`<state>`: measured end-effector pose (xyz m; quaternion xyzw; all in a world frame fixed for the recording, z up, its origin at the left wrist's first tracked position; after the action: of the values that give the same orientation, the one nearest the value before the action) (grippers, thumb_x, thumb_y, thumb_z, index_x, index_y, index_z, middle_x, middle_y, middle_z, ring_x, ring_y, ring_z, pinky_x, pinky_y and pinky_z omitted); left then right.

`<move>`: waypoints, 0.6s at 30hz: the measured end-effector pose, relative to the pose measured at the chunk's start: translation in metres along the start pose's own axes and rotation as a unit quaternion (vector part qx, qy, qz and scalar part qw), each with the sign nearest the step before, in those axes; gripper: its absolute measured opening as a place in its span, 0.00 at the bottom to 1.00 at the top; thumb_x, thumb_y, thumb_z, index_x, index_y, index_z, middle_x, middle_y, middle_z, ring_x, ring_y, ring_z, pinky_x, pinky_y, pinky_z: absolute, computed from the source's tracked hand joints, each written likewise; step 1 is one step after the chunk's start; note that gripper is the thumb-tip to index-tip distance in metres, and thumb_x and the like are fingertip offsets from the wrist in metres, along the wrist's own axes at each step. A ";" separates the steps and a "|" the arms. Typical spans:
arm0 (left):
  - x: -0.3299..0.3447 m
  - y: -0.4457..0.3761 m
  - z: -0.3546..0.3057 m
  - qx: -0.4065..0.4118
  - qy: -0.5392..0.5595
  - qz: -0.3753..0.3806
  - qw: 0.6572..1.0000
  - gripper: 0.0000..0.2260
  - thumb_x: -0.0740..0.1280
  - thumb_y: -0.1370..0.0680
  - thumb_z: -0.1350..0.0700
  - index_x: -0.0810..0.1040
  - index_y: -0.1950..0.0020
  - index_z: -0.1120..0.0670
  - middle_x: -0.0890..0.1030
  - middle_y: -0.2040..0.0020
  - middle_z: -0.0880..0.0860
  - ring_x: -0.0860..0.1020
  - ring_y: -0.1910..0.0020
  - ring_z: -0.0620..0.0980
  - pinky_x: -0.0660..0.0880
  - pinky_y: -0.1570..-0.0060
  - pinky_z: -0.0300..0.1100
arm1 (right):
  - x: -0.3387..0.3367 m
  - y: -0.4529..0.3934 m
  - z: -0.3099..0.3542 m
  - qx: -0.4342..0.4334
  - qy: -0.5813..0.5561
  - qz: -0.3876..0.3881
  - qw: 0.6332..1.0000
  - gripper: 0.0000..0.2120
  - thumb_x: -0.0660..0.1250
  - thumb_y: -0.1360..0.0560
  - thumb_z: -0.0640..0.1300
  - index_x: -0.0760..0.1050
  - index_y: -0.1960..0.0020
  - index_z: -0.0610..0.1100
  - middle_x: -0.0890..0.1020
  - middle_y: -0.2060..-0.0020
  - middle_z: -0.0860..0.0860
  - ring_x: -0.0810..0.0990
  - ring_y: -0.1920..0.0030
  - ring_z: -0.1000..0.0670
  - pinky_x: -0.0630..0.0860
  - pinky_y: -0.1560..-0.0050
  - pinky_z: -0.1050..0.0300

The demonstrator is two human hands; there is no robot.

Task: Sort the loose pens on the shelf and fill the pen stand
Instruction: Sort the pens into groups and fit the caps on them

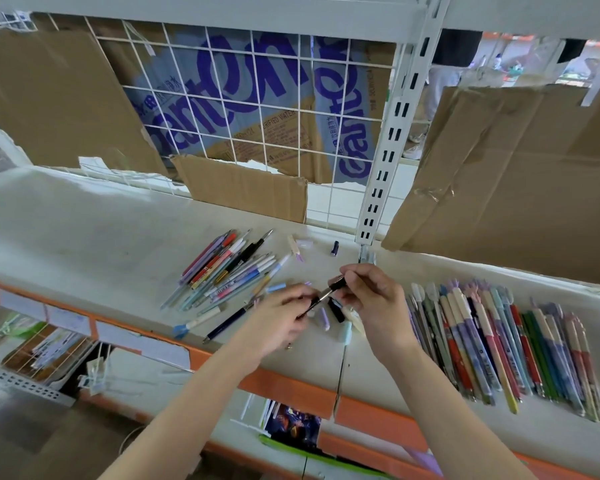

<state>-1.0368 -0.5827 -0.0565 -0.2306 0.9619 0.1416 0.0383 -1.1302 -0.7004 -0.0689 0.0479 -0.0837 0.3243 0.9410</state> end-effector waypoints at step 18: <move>-0.067 0.017 0.046 0.046 -0.184 -0.143 0.971 0.11 0.58 0.19 0.57 0.73 0.45 0.41 0.71 0.76 0.48 0.67 0.77 0.40 0.63 0.74 0.34 | 0.046 0.003 -0.030 -0.079 0.618 0.172 0.763 0.10 0.59 0.23 0.47 0.77 0.49 0.45 0.75 0.47 0.49 0.76 0.48 0.46 0.74 0.53 0.55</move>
<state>-0.9842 -0.5260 -0.0867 -0.3339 0.9007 0.1302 0.2455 -1.0931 -0.6659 -0.0894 -0.2526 0.4842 0.4319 0.7178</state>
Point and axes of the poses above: each hand's wrist, its own y-axis away from the middle knuckle, its own x-axis out of the palm, z = x × y, the point moved 4 cm from there along -y, towards the middle knuckle
